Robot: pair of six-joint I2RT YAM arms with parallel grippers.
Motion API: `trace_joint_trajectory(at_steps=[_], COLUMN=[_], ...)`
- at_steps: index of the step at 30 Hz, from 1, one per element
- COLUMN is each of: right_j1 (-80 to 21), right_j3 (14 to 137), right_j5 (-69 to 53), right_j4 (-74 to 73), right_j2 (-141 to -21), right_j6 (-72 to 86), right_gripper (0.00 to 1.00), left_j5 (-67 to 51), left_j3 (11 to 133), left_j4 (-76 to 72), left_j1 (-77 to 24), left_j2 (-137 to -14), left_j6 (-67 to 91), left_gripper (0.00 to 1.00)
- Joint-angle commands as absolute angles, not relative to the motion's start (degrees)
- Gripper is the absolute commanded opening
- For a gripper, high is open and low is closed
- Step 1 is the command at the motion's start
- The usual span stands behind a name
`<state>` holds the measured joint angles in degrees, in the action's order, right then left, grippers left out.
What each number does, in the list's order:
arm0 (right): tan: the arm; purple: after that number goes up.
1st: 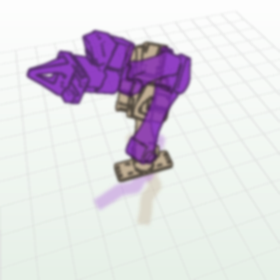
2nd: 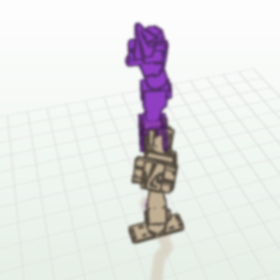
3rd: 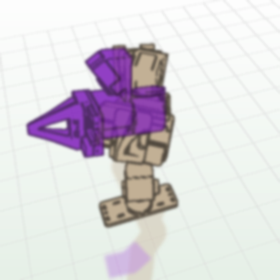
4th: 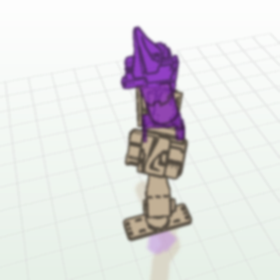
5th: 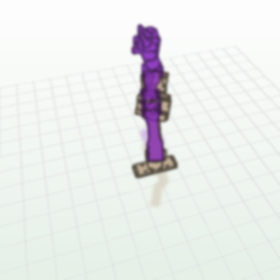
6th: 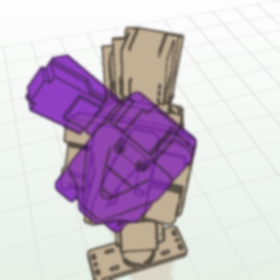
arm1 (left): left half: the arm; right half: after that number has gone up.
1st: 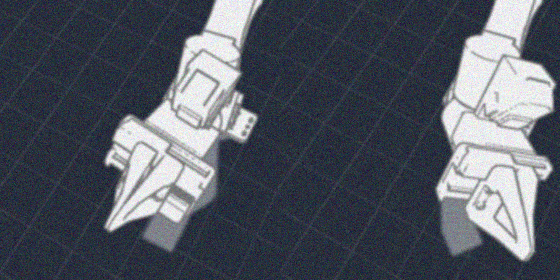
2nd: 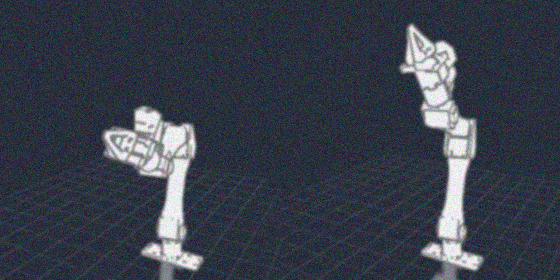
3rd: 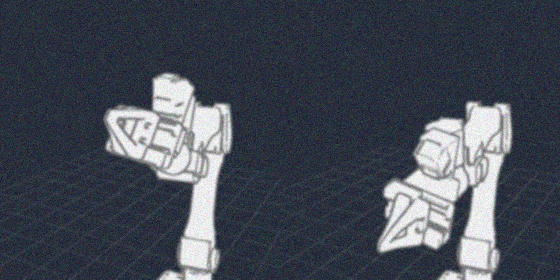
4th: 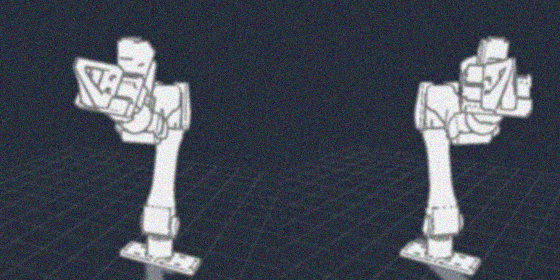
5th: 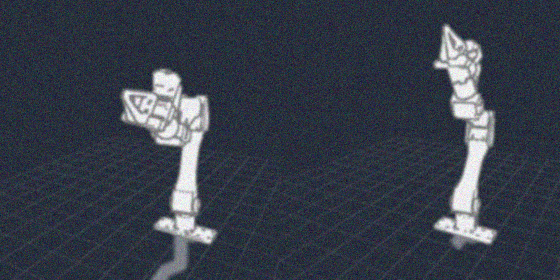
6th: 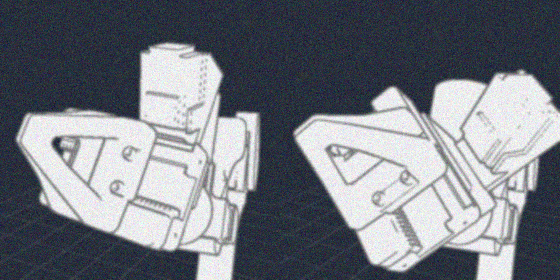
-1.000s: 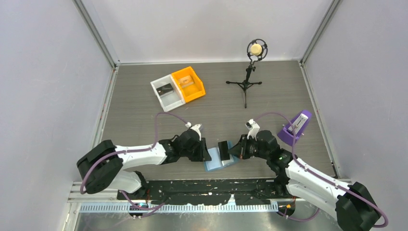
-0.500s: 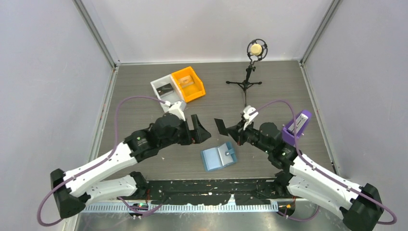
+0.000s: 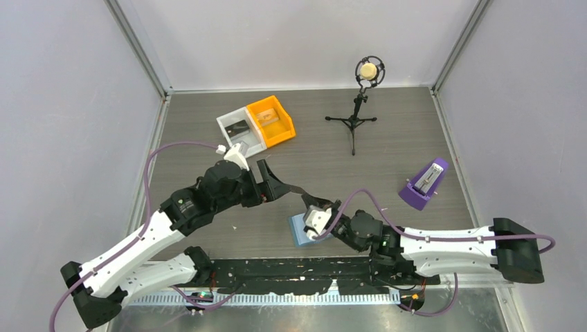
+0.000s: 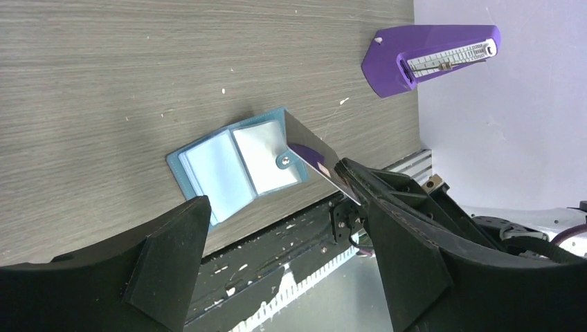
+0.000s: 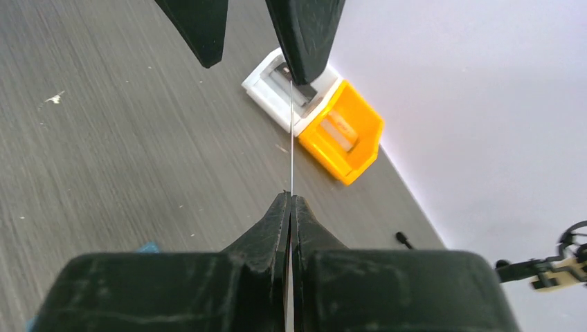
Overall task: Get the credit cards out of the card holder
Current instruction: Remove the credit card from the card holder, then place the credit card in the storage box.
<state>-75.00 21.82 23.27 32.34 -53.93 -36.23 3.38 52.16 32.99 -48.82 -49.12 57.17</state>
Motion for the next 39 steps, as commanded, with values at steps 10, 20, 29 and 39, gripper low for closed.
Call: trace_joint_trajectory(at_steps=[10, 20, 29, 39], right_j1=[-83.92, -88.55, -88.95, -78.06], right_j3=[21.3, 17.95, 17.69, 22.07], right_j5=[36.57, 40.26, 37.3, 19.79], right_j4=[44.53, 53.05, 43.72, 11.42], right_j2=[-59.06, -64.01, -59.95, -39.07], right_j6=[-48.87, -54.41, -43.1, -5.24], right_gripper=[0.05, 0.05, 0.32, 0.56], left_j5=[-3.54, -9.2, -9.2, -9.26], left_j3=[45.96, 41.29, 38.61, 37.79], left_j4=[23.81, 15.27, 13.88, 13.79], left_j1=[-47.64, -47.03, -45.81, -45.27], left_j2=[-48.22, -49.16, -47.95, -43.44], left_j6=[62.26, 65.0, 58.78, 39.68], left_gripper=[0.76, 0.25, 0.0, 0.0])
